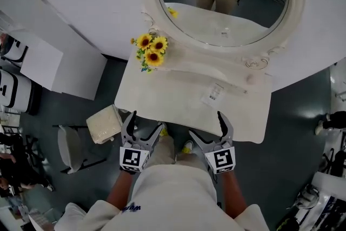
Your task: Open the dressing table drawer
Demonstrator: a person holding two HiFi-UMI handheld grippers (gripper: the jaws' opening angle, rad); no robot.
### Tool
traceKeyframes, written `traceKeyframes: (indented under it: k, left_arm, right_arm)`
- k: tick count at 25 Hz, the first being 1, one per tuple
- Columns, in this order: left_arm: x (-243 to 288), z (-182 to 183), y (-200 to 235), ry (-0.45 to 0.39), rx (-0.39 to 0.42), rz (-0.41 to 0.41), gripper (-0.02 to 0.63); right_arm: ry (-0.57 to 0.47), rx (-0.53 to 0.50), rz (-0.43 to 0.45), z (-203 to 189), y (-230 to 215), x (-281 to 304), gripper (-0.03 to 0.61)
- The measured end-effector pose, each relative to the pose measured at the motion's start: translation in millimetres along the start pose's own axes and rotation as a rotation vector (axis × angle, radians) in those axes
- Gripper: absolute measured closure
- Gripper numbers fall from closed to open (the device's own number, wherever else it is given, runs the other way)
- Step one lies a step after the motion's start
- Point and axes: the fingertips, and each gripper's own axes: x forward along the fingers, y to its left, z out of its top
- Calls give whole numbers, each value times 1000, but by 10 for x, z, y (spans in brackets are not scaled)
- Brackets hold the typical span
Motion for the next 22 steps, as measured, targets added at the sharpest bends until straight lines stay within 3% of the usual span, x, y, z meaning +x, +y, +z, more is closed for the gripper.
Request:
traceKeyframes:
  k: [13,22]
  left_arm:
    - [979,-507,836,106,-41,-96,186]
    - [1483,-1305,1194,215,-106,-205,186]
  right_arm:
    - [67,79,-51,-142,16,1115,66]
    - [216,102,-130,-639,106,1762,67]
